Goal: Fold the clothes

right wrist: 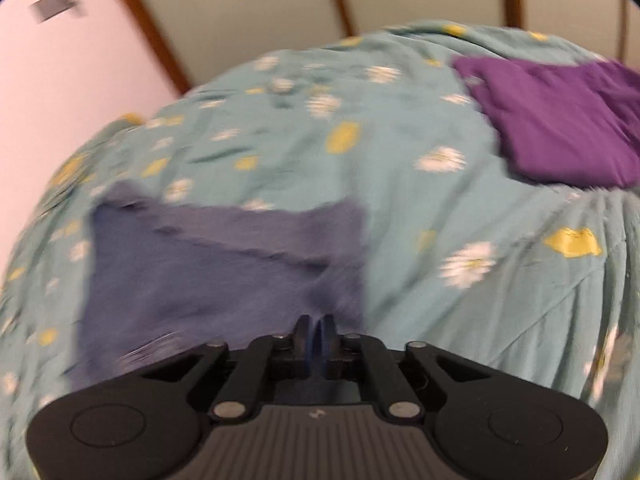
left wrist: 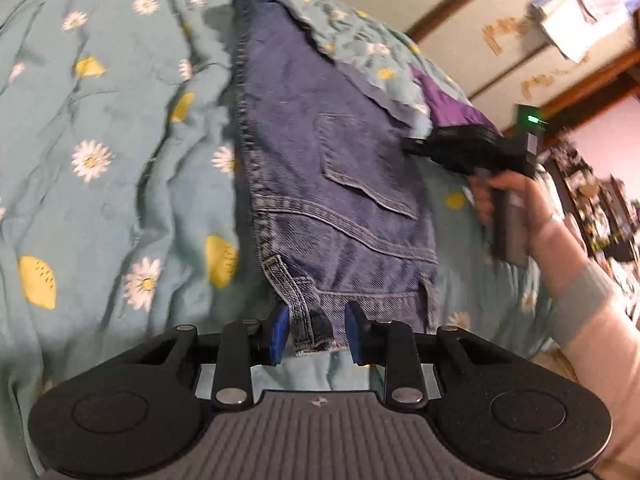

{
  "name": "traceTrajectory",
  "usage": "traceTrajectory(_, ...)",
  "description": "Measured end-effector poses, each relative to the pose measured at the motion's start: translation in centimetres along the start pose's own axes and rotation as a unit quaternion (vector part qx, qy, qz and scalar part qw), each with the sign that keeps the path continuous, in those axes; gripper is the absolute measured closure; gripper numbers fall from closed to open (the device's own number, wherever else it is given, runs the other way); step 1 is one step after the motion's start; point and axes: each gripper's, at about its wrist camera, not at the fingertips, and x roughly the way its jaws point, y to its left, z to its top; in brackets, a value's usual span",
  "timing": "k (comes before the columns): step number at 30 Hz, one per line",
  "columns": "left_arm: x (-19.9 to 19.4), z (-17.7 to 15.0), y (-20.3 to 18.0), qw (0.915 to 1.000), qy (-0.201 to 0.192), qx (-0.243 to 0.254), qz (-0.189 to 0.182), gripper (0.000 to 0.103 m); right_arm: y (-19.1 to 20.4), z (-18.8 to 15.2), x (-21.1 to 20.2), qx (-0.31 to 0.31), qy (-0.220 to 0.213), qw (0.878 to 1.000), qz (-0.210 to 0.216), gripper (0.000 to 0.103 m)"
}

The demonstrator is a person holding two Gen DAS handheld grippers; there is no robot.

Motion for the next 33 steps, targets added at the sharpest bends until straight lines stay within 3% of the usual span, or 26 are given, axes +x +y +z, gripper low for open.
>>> traceTrajectory(4, -2.1, 0.0, 0.7, 0.9998, -0.003, 0.017, -0.003, 0.075, 0.2, 1.3, -2.4, 0.004, -0.013, 0.999, 0.03, 0.093)
traceTrajectory(8, -2.8, 0.9, 1.3, 0.9964, -0.034, -0.029, -0.072, 0.075, 2.4, 2.1, -5.0, -0.001, -0.039, 0.996, 0.075, 0.091)
traceTrajectory(11, -0.7, 1.9, -0.6, 0.9938, -0.033, -0.021, -0.104, 0.075, 5.5, 2.6, -4.6, -0.028, -0.03, 0.995, 0.091, 0.091)
traceTrajectory(16, 4.5, 1.9, -1.5, 0.9972, 0.014, -0.005, -0.074, 0.075, 13.8, 4.7, -1.2, -0.09, -0.002, 0.99, 0.113, 0.091)
traceTrajectory(17, 5.5, 1.6, -0.8, 0.9976, 0.028, -0.013, -0.063, 0.076, 17.1, 5.6, 0.6, -0.119, 0.015, 0.986, 0.115, 0.091)
traceTrajectory(18, 6.6, 1.4, -0.2, 0.9975, 0.042, -0.021, -0.052, 0.082, 18.2, 5.7, 1.3, -0.13, 0.019, 0.985, 0.111, 0.091)
traceTrajectory(20, 7.3, 1.3, 0.8, 0.9965, 0.055, -0.037, -0.051, 0.084, 21.5, 6.3, 3.8, -0.158, 0.032, 0.982, 0.094, 0.091)
traceTrajectory(22, 7.4, 1.4, 1.9, 0.9941, 0.064, -0.06, -0.065, 0.098, 24.0, 6.7, 6.5, -0.175, 0.047, 0.981, 0.071, 0.091)
traceTrajectory(28, 8.1, 1.6, 3.3, 0.9907, 0.082, -0.072, -0.08, 0.1, 27.0, 8.4, 11.7, -0.18, 0.083, 0.98, 0.012, 0.091)
traceTrajectory(29, 8.2, 1.7, 3.1, 0.991, 0.084, -0.069, -0.078, 0.1, 27.4, 8.9, 11.6, -0.181, 0.089, 0.979, 0.013, 0.082)
traceTrajectory(30, 8.3, 1.7, 2.9, 0.9912, 0.085, -0.066, -0.077, 0.1, 27.8, 9.3, 11.3, -0.18, 0.098, 0.979, 0.014, 0.062)
traceTrajectory(31, 8.3, 1.6, 2.8, 0.9916, 0.085, -0.062, -0.075, 0.1, 28.3, 10.0, 11.1, -0.168, 0.116, 0.979, 0.014, 0.053)
traceTrajectory(33, 8.3, 1.6, 2.5, 0.9923, 0.084, -0.055, -0.073, 0.1, 28.6, 10.7, 11.2, -0.123, 0.154, 0.98, 0.002, 0.05)
